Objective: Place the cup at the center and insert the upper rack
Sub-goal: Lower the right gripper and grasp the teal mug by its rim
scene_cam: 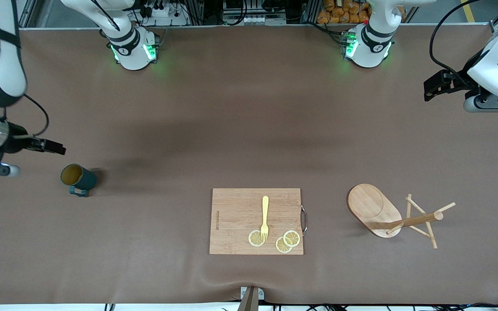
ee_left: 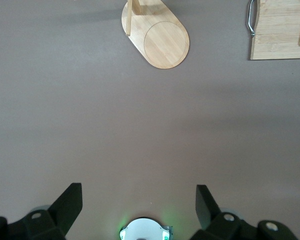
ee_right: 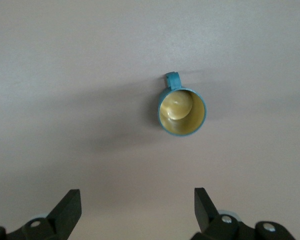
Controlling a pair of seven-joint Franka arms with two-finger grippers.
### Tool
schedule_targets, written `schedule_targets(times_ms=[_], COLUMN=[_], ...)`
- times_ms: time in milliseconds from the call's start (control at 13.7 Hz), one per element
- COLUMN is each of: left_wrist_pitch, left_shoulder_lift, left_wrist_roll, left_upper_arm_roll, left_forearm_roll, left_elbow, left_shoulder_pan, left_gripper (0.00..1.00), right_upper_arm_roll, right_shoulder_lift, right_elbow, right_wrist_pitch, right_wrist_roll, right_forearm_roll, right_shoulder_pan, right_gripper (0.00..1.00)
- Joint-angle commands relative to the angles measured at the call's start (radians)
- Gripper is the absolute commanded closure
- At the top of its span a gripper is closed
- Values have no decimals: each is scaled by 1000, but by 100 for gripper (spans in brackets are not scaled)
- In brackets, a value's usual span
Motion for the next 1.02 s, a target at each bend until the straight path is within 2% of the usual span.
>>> schedule_targets(times_ms=[0,219,365,438,950], left_wrist_pitch=[-5,-5,-5,-5,-5], left_shoulder_lift=[-1,-1,-4,-4,-3], left_wrist_roll=[-1,2,2,1,4], left_upper_arm_roll=[-3,-3,-5,-11,12], left_forearm_roll=[19,10,6,11,-1], left_elbow=[7,1,6,7,9], left_shoulder_pan=[22,40,36,34,45], left_gripper=[0,0,0,0,0], right_upper_arm_roll=[7,7,7,7,8], right_shoulder_lift=[46,112,124,136,208], right_elbow=[-49,-56,-90,-99,-104], right_wrist_pitch=[97,162,217,231,306], right_wrist_roll=[-34,-115,-129,-129,-118], right_forearm_roll=[-13,-13,-13,-13,-10], right_shoulder_pan=[-19,-60,-74,-71,-51], right_gripper=[0,0,4,10,20])
